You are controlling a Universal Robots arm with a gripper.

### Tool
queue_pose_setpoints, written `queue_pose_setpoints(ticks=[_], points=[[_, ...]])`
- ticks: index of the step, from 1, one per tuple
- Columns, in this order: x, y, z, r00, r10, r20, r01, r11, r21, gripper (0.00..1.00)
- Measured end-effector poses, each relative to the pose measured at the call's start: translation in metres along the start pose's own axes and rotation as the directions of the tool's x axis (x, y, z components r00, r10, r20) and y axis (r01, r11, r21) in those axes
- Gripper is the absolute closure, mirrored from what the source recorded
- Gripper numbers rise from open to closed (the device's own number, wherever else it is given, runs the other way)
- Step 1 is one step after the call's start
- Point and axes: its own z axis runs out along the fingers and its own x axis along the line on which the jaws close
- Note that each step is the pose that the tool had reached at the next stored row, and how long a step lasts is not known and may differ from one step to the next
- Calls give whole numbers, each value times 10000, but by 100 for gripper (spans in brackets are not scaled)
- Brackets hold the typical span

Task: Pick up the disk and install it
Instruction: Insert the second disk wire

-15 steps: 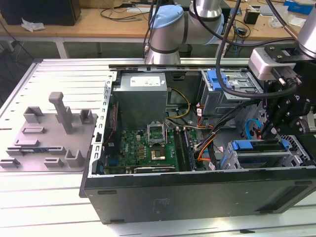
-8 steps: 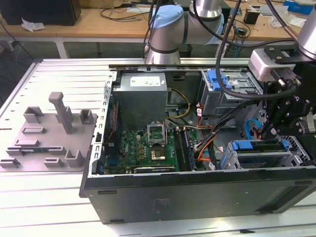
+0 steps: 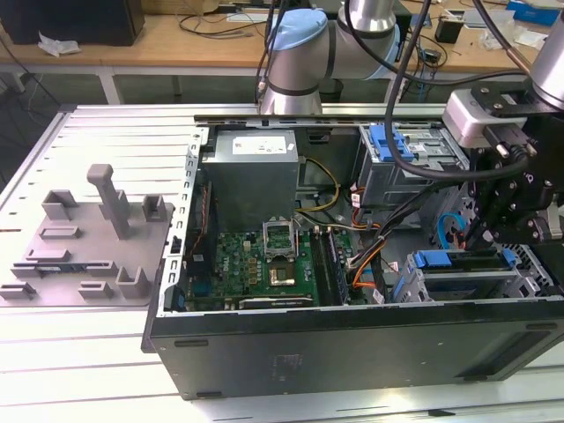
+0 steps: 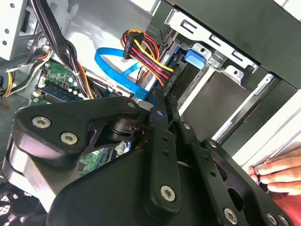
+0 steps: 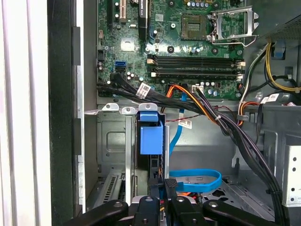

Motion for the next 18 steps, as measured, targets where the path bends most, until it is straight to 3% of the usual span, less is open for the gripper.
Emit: queue_pose_setpoints(ticks=[18], points=[[10, 3, 66, 10000, 1, 33, -1, 10000, 0, 84]])
